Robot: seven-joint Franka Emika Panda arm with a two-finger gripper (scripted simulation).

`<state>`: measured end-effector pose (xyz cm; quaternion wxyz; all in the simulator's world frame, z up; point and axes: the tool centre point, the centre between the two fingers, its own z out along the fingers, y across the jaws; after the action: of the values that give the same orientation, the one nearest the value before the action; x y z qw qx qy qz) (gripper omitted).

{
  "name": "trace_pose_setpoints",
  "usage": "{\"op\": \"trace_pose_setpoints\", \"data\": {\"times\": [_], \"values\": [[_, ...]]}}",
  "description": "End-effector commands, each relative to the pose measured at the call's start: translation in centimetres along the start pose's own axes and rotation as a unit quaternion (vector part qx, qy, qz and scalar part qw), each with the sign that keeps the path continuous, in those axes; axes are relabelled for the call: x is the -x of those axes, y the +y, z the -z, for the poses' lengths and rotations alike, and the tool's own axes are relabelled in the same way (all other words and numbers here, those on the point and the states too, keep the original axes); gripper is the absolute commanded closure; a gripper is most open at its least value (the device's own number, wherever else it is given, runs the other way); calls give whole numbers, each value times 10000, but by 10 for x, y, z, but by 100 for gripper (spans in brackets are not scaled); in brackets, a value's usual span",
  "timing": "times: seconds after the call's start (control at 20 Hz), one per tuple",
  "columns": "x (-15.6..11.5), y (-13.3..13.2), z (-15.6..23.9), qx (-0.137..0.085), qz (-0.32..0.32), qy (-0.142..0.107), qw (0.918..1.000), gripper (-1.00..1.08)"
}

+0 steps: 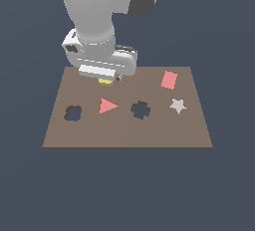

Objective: Insert a designated object into the corresponding slot on a board.

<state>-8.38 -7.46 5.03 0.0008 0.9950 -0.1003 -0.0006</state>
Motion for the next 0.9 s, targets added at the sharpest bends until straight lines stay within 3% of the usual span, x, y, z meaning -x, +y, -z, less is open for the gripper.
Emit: {"op": "trace_pose_setpoints", "data": {"times": [0.0,0.4,0.45,0.85], "values": [[0,0,-4,-2,-1,-1,10000,-92],[0,0,-20,-8,-5,5,10000,-92],[0,0,-20,-8,-5,5,10000,108],[0,0,-20,-8,-5,5,10000,108]]}}
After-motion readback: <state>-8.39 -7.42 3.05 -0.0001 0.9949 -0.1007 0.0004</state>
